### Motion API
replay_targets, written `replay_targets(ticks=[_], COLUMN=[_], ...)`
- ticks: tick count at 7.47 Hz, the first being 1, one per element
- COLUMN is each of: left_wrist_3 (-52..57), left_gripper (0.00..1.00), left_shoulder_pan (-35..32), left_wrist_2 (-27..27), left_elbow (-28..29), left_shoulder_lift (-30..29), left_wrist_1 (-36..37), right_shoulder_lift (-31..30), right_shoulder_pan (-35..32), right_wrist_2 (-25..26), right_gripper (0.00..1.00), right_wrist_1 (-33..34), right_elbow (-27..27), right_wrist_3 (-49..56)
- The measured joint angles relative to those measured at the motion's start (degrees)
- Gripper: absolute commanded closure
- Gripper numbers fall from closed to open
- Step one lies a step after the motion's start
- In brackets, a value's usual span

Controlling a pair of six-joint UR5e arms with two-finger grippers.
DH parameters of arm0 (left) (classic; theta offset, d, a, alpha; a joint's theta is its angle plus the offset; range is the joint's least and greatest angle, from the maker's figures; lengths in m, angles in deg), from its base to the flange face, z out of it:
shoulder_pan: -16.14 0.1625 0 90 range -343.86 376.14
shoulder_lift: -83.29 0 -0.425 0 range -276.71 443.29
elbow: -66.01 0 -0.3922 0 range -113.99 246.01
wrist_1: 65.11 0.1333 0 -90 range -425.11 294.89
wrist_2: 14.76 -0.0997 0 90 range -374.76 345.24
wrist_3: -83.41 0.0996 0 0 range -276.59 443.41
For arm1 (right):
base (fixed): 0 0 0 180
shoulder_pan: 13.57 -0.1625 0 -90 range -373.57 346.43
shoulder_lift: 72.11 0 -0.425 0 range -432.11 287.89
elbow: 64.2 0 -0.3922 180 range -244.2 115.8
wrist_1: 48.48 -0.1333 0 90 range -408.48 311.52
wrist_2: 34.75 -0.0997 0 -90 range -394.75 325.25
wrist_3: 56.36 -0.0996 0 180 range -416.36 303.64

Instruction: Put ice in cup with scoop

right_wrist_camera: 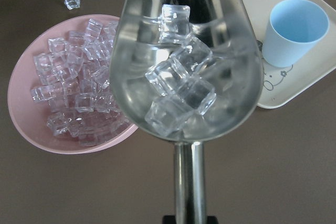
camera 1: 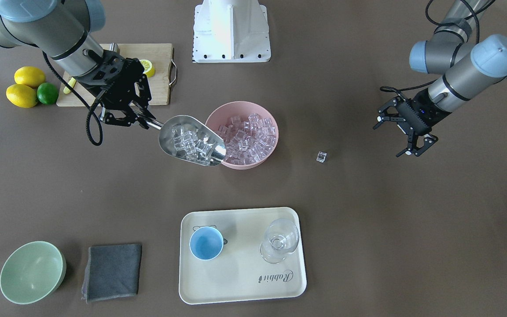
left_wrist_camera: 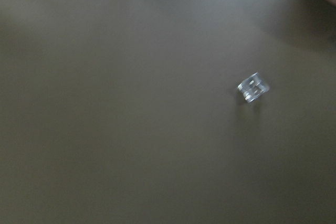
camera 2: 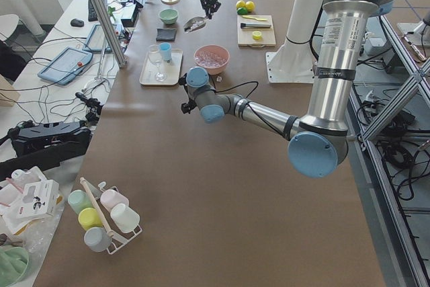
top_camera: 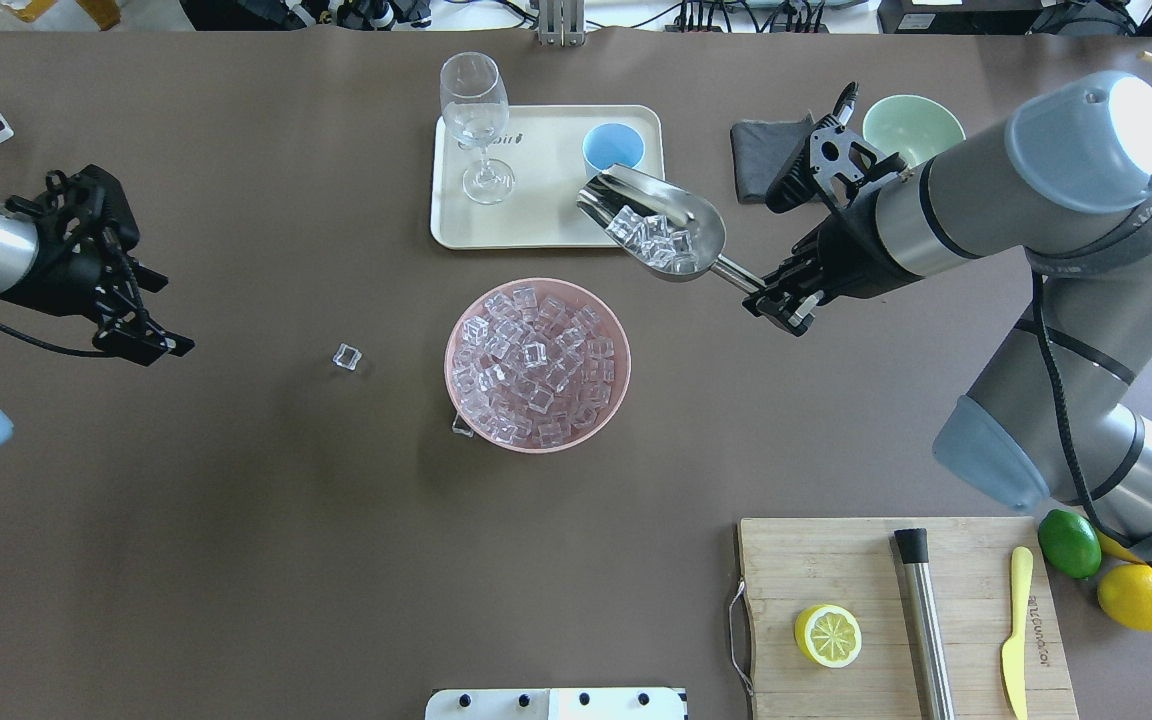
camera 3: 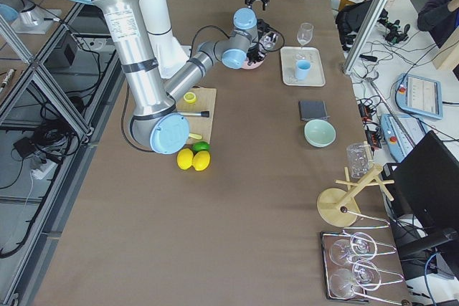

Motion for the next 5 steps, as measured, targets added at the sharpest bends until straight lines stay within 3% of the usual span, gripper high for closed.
replay_targets(ticks=[3,5], left_wrist_3=[-0.05,-0.14], left_gripper=[0.02,0.02], left_shoulder_pan=[-8.64,-14.89], left_wrist_2=[-1.15,-2.55], left_elbow=[-3.72,-4.02], left_shoulder_lift=[7.93,11.48], left_wrist_1=[13.43,18.50], right_shoulder_lift=[4.70,8.16], right_shoulder_pan=[-2.42,-3.14], right_wrist_2=[-2.05,-2.19], right_gripper=[1.00,1.00], right_wrist_1=[13.16,21.31], right_elbow=[-0.70,-1.72], right_wrist_3=[-4.32,-4.71])
